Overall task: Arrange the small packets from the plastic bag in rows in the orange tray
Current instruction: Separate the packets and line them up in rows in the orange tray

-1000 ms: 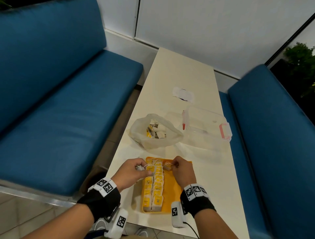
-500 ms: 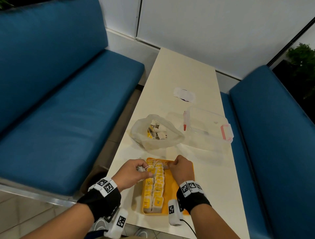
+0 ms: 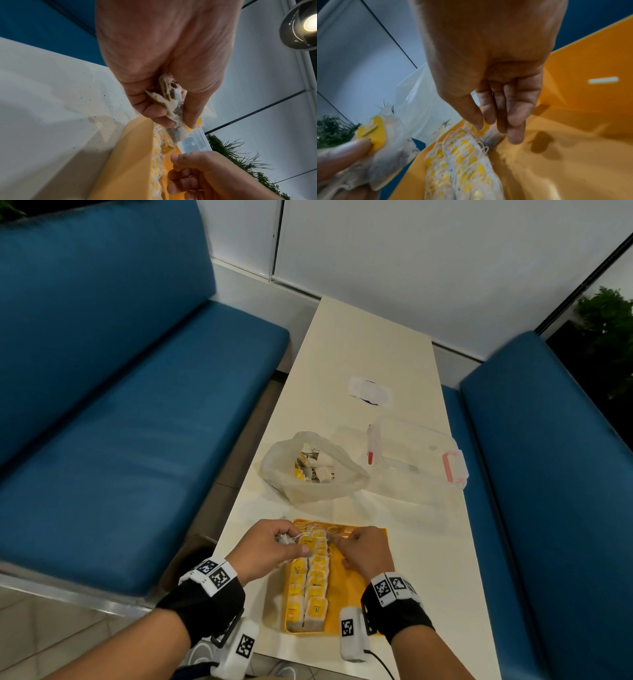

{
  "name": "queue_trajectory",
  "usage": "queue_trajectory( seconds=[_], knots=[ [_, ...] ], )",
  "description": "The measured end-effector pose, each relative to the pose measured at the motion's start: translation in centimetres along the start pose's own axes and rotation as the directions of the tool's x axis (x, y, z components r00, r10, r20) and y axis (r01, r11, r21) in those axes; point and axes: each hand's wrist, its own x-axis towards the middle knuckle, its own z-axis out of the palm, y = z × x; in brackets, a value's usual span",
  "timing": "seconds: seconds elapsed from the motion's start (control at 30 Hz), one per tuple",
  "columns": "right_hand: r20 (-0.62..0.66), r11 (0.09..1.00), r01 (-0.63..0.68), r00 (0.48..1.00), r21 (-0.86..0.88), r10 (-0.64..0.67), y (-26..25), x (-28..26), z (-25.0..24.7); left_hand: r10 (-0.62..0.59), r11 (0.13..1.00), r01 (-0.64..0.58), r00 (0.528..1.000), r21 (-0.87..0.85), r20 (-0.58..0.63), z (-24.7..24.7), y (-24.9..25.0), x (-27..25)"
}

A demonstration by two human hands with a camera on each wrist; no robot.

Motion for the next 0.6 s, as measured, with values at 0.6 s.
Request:
queue_trajectory(
  seconds=[0.6],
  knots=[
    [0.057, 0.862, 0.242, 0.953, 0.446, -0.297, -1.9, -4.3, -0.8, 0.078, 0.997, -0.078, 0.997, 0.015, 0.007, 0.7, 0.6, 1.1]
  ],
)
